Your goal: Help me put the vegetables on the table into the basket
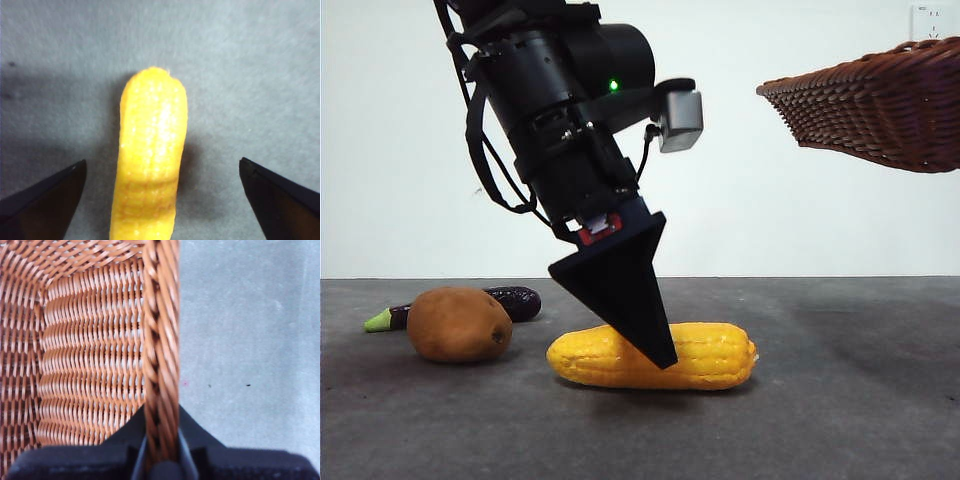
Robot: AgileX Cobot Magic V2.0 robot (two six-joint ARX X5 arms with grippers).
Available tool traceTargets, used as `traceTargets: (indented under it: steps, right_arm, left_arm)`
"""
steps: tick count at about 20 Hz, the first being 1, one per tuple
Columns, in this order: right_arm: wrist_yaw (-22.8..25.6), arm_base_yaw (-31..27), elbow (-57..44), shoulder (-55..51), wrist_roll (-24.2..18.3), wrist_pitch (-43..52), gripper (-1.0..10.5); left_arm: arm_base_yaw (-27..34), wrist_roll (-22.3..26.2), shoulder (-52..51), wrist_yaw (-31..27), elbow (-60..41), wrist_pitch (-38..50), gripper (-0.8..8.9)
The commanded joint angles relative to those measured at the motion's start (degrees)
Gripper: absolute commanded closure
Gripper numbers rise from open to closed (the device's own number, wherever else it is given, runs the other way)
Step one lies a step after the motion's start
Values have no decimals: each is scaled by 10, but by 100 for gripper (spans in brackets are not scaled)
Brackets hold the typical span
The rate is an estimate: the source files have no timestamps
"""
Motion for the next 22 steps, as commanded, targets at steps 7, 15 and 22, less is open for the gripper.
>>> traceTargets:
  steps: [7, 15, 22]
  right_arm:
    - [-34, 0, 4, -5, 6, 11, 958]
    - [-34, 0, 4, -5, 6, 8, 958]
    - [-34, 0, 4, -5, 5, -3, 958]
  left_arm:
    - [-7, 4, 23, 0, -3, 15, 293]
    - [-10, -11, 23, 0, -3, 16, 789]
    - [3, -54, 5, 0, -3, -21, 820]
